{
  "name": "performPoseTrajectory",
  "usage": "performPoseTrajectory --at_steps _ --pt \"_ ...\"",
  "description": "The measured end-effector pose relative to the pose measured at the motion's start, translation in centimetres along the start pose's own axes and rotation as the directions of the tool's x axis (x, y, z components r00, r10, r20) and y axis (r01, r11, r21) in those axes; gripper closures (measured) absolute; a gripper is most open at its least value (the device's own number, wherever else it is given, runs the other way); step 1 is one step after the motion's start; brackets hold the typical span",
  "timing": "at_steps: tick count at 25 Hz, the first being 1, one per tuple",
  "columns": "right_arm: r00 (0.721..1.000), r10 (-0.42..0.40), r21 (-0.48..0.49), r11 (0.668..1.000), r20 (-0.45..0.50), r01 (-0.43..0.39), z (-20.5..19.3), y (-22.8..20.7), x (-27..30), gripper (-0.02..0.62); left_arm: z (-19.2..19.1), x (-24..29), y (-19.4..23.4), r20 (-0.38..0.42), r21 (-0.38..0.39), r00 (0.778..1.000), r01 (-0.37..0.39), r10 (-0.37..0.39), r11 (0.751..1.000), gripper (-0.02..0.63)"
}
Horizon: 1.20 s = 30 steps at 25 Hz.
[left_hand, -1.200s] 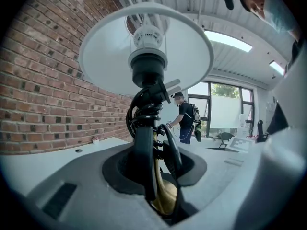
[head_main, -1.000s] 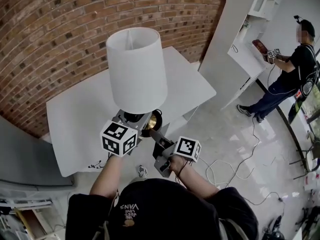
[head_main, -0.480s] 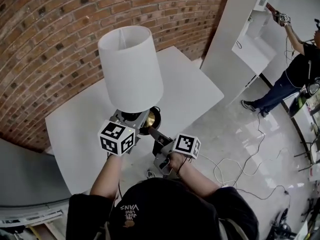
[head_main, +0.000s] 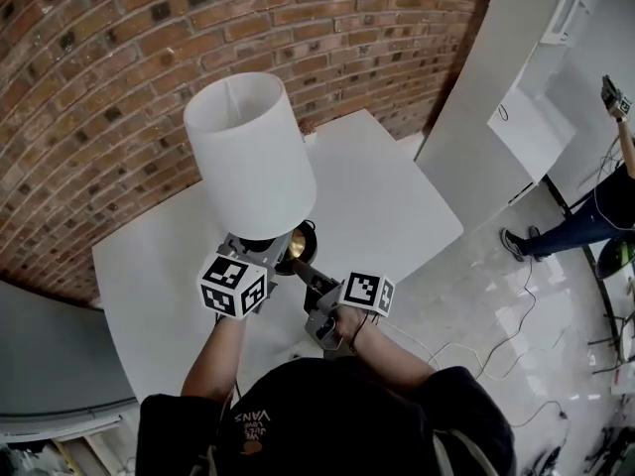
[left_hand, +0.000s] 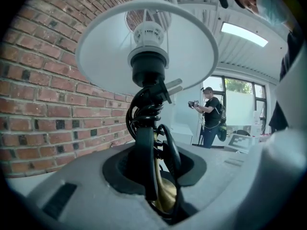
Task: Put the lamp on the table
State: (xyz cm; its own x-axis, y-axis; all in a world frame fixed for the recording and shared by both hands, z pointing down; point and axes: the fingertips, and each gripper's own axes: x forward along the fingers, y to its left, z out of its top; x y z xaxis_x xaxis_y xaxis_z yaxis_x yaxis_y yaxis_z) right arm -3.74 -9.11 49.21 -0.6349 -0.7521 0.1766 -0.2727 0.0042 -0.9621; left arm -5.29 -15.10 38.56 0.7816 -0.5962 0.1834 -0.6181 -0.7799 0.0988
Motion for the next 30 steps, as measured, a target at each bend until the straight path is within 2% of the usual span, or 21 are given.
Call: performPoseTrajectory --at_steps 6,14,25,30 --pt "0.997 -0.011 0.000 1.000 -0.078 0.011 5.7 -1.8 4.9 0.471 0.2 5.6 5.3 -0.013 -0.027 0.997 -0.077 0.077 0.997 0.479" --pt "0.991 -0.022 -0.028 0.999 -0.134 0.018 11.8 -4.5 10.9 0.471 -0.4 11.6 11.6 -0.003 -0.042 0.988 -0.158 0.158 0.987 0.480" --pt "0.977 -0.055 -0.076 0.996 -0.204 0.040 17.8 -9.0 16.7 0.466 -2.8 18.2 17.8 -0.003 -0.073 0.970 -0.242 0.243 0.967 0.480" --pt "0.973 -0.074 -0.089 0.994 -0.217 0.055 19.9 -11.2 18.8 0.460 -3.9 21.0 19.6 -0.009 -0.063 0.967 -0.253 0.253 0.965 0.482"
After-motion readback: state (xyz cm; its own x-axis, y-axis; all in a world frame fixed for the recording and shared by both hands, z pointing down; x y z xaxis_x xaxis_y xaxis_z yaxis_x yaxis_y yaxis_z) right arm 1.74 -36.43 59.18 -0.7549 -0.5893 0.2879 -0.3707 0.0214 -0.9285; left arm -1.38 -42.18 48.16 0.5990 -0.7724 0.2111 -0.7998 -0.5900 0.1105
